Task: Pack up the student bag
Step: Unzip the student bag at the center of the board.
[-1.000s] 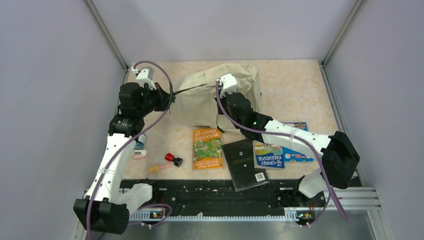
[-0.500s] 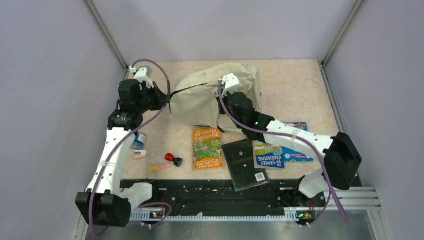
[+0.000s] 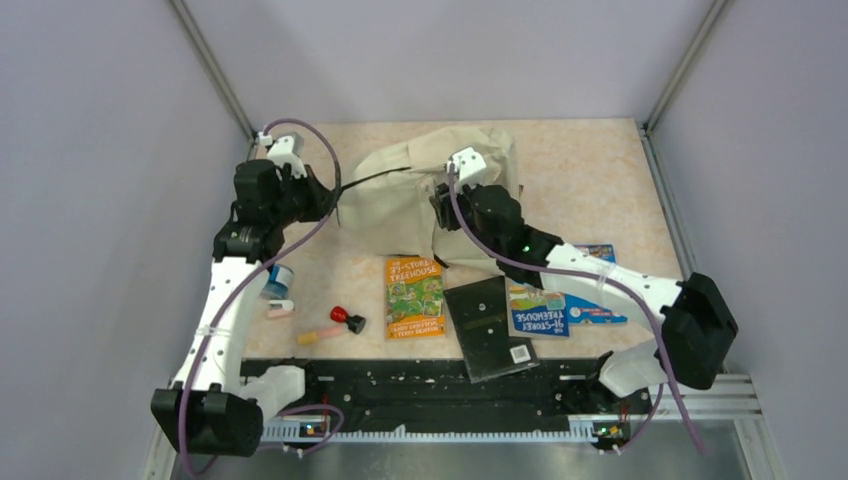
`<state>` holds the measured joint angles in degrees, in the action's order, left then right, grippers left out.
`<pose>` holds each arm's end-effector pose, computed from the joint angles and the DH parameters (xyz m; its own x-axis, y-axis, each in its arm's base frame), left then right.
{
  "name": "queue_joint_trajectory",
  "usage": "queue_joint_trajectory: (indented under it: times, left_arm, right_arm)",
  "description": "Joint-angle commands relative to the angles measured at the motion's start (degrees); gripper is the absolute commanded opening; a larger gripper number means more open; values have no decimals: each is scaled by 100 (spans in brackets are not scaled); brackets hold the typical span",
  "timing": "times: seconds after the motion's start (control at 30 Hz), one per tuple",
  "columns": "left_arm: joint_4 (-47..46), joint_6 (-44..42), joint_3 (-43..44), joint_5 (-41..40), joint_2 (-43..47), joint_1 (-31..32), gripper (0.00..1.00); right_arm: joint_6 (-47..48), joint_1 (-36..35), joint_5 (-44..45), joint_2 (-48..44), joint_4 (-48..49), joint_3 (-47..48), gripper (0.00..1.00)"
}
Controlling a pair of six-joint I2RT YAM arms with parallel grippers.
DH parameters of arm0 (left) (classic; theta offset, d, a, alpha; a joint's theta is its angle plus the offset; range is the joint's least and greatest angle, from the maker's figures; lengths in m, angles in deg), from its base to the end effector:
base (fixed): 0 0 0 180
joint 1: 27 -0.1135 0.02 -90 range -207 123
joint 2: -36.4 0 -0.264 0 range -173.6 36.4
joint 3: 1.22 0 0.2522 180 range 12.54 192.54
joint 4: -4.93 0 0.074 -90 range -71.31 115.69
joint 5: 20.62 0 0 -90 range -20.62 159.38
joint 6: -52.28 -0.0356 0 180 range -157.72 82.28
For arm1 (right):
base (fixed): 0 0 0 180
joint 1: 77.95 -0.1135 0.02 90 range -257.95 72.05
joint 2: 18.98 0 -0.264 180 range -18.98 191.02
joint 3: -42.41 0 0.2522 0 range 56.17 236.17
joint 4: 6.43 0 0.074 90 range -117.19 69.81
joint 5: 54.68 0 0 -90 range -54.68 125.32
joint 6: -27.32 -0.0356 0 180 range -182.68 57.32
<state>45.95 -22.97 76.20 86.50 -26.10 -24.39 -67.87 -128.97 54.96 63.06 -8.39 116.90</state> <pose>0.2381 -0.0213 0.3651 -0.5033 -0.2206 -0.8355 0.1856 0.9167 -0.3539 0.2229 0.2564 0.3241 -0.1509 -0.0510 -0.9872 -0.5121 0.8583 0.0339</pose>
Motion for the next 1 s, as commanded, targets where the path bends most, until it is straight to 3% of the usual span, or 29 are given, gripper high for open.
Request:
queue_joint_trajectory:
  times: [0.0,0.07,0.13,0.23,0.4,0.7,0.97]
  left_arm:
    - [-658,-110,-163,676,438,-68,0]
    - [-787,-33,-239,839,512,-68,0]
    - [-822,19,-274,973,528,-59,0]
    - [-868,110,-292,1234,492,-27,0]
    - [-881,125,-291,1359,489,46,0]
    - [-846,142,-404,1532,506,72,0]
    - [-753,212,-486,1519,374,235,0]
  right_arm:
    - [791,102,-926,-683,527,-11,52]
    - [1018,99,-1385,-872,503,-41,64]
    - [1072,99,-1639,-1000,428,-7,69]
    - [976,97,-2204,-1075,606,-65,72]
    - [1955,93,-3507,-817,777,-53,76]
    - [3709,92,-4211,-84,429,641,78]
    - [4592,93,-3826,681,264,1349,77]
